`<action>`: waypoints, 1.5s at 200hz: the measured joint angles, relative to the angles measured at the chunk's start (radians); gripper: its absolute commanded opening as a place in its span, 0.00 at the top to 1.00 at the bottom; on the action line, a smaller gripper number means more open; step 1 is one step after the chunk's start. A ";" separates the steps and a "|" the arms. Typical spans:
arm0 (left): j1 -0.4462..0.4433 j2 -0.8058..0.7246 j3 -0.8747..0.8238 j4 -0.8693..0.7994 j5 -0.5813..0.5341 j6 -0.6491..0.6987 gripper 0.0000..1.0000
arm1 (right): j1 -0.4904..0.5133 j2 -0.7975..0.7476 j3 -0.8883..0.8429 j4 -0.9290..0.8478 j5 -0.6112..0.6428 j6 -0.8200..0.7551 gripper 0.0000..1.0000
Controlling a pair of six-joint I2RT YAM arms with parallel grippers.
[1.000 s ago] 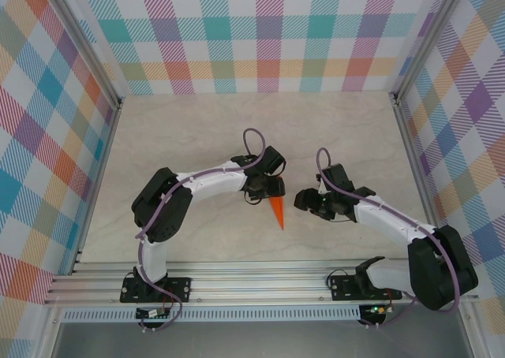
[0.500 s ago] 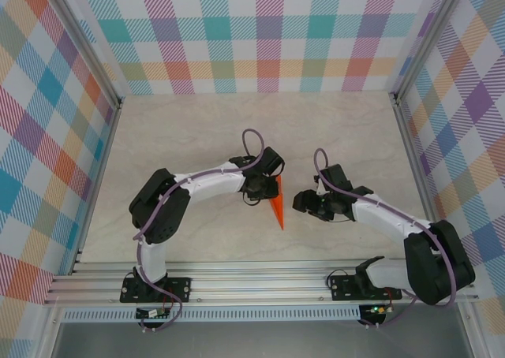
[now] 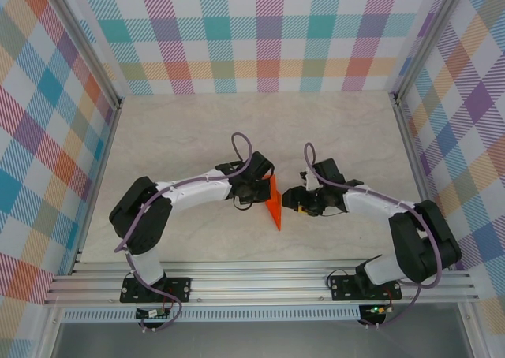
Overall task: Fold a paper plane with a square sheet of paper (pick it up from the middle)
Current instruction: Move a paper plane to the center of the table.
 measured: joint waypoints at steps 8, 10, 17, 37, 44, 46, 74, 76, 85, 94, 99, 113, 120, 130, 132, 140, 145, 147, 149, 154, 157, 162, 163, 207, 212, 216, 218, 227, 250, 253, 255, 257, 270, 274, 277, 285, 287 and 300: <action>0.002 0.000 -0.006 0.004 0.003 0.000 0.98 | 0.000 0.013 0.007 0.005 -0.010 -0.004 0.39; 0.003 0.000 -0.008 0.006 0.005 0.000 0.98 | 0.000 0.016 0.009 0.006 -0.012 -0.006 0.39; 0.005 0.000 -0.014 0.011 0.006 0.001 0.98 | 0.000 0.028 0.016 0.011 -0.021 -0.009 0.39; 0.011 0.000 -0.024 0.021 0.012 0.003 0.98 | 0.000 0.065 0.037 0.029 -0.047 -0.015 0.39; 0.013 0.000 -0.027 0.026 0.014 0.003 0.98 | 0.000 0.080 0.043 0.037 -0.056 -0.016 0.39; 0.013 0.000 -0.027 0.026 0.014 0.003 0.98 | 0.000 0.084 0.045 0.039 -0.059 -0.016 0.39; 0.016 0.000 -0.033 0.045 0.023 0.003 0.98 | 0.000 0.135 0.060 0.057 -0.097 -0.020 0.38; 0.016 0.000 -0.033 0.045 0.024 0.003 0.98 | 0.000 0.138 0.060 0.058 -0.099 -0.021 0.38; 0.016 0.000 -0.033 0.046 0.027 0.003 0.98 | 0.000 0.153 0.063 0.063 -0.108 -0.022 0.38; 0.017 0.000 -0.033 0.048 0.030 0.003 0.98 | 0.002 0.164 0.065 0.066 -0.118 -0.022 0.37; 0.017 0.000 -0.033 0.048 0.031 0.003 0.98 | 0.003 0.167 0.066 0.067 -0.121 -0.022 0.37; 0.017 0.000 -0.033 0.048 0.033 0.003 0.98 | 0.010 0.175 0.069 0.068 -0.130 -0.026 0.37; 0.017 0.000 -0.033 0.048 0.033 0.003 0.98 | 0.014 0.179 0.072 0.068 -0.133 -0.028 0.37; 0.017 0.000 -0.033 0.048 0.033 0.003 0.98 | 0.019 0.185 0.078 0.068 -0.138 -0.030 0.37; 0.017 0.000 -0.033 0.048 0.033 0.003 0.98 | 0.019 0.187 0.079 0.069 -0.138 -0.031 0.37; 0.017 0.000 -0.033 0.048 0.033 0.003 0.98 | 0.020 0.195 0.084 0.076 -0.145 -0.034 0.37; 0.017 0.000 -0.033 0.048 0.033 0.003 0.98 | 0.023 0.199 0.085 0.079 -0.146 -0.036 0.37; 0.018 0.000 -0.033 0.047 0.033 0.003 0.98 | 0.024 0.201 0.085 0.082 -0.148 -0.036 0.37; 0.018 0.000 -0.033 0.048 0.033 0.003 0.98 | 0.025 0.202 0.085 0.083 -0.148 -0.037 0.37; 0.019 0.000 -0.033 0.047 0.033 0.003 0.98 | 0.026 0.205 0.085 0.086 -0.151 -0.037 0.37; 0.019 0.000 -0.033 0.047 0.033 0.003 0.98 | 0.027 0.207 0.085 0.087 -0.152 -0.037 0.37; 0.021 0.000 -0.033 0.047 0.033 0.003 0.98 | 0.027 0.209 0.085 0.090 -0.154 -0.037 0.37; 0.021 0.000 -0.033 0.047 0.033 0.003 0.98 | 0.027 0.210 0.085 0.090 -0.155 -0.037 0.37; 0.023 0.000 -0.033 0.047 0.033 0.003 0.98 | 0.032 0.225 0.085 0.104 -0.164 -0.040 0.35; 0.023 0.000 -0.033 0.047 0.033 0.003 0.98 | 0.032 0.225 0.085 0.106 -0.164 -0.040 0.35; 0.023 0.000 -0.033 0.047 0.033 0.003 0.98 | 0.032 0.226 0.085 0.107 -0.165 -0.040 0.35; 0.023 0.000 -0.033 0.047 0.033 0.003 0.98 | 0.032 0.227 0.085 0.108 -0.166 -0.040 0.35; 0.023 0.000 -0.033 0.047 0.033 0.003 0.98 | 0.033 0.227 0.085 0.113 -0.171 -0.040 0.35; 0.023 0.000 -0.034 0.047 0.033 0.003 0.98 | 0.036 0.227 0.085 0.131 -0.182 -0.043 0.35; 0.024 0.000 -0.034 0.047 0.033 0.003 0.98 | 0.037 0.227 0.085 0.132 -0.183 -0.043 0.35; 0.024 0.000 -0.034 0.047 0.033 0.003 0.98 | 0.038 0.227 0.085 0.133 -0.182 -0.043 0.35; 0.024 0.000 -0.034 0.047 0.033 0.003 0.98 | 0.038 0.227 0.085 0.134 -0.182 -0.043 0.35; 0.024 0.000 -0.034 0.046 0.032 0.003 0.98 | 0.039 0.229 0.085 0.135 -0.182 -0.043 0.35; 0.024 0.000 -0.034 0.046 0.032 0.003 0.98 | 0.039 0.229 0.085 0.135 -0.182 -0.043 0.35; 0.024 0.000 -0.035 0.046 0.032 0.003 0.98 | 0.039 0.229 0.085 0.135 -0.181 -0.044 0.34; 0.024 0.000 -0.035 0.046 0.032 0.003 0.98 | 0.039 0.229 0.085 0.135 -0.180 -0.044 0.34; 0.024 0.000 -0.035 0.046 0.032 0.003 0.98 | 0.039 0.229 0.085 0.135 -0.178 -0.045 0.34; 0.024 0.000 -0.035 0.046 0.032 0.003 0.98 | 0.040 0.229 0.085 0.135 -0.169 -0.048 0.33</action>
